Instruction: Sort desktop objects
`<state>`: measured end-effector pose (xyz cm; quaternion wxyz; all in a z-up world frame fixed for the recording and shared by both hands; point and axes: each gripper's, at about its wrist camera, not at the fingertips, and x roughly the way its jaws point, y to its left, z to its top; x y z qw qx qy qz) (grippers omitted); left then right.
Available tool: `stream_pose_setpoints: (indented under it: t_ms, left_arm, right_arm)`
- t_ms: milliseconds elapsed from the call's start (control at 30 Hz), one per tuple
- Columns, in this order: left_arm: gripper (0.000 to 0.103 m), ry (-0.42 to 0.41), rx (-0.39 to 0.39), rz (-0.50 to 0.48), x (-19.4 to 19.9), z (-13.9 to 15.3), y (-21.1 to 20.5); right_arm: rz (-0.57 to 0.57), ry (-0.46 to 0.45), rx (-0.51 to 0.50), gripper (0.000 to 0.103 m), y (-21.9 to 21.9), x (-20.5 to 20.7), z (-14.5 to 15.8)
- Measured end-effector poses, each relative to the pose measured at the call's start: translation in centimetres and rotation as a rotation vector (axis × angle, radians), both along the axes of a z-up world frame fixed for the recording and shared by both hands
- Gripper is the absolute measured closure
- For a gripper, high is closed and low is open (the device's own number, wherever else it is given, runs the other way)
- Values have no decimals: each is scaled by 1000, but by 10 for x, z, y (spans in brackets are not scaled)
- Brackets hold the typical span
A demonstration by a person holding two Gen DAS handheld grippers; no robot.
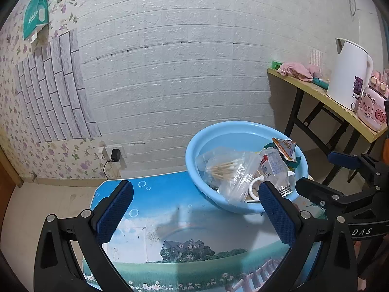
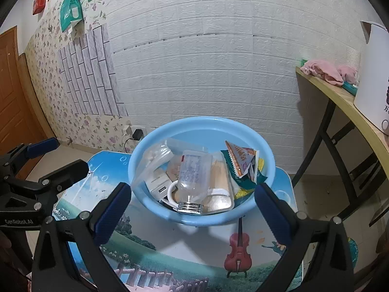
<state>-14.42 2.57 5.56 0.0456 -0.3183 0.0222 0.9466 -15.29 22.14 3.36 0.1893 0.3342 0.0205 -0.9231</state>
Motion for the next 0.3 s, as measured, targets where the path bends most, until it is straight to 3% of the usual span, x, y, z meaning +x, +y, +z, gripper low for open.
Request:
stream_pose_setpoints:
  t_ms: [300]
  left_arm:
    - [0, 6, 5, 7, 7, 3, -2]
  right_arm:
    - [0, 7, 1, 0, -1, 8, 1]
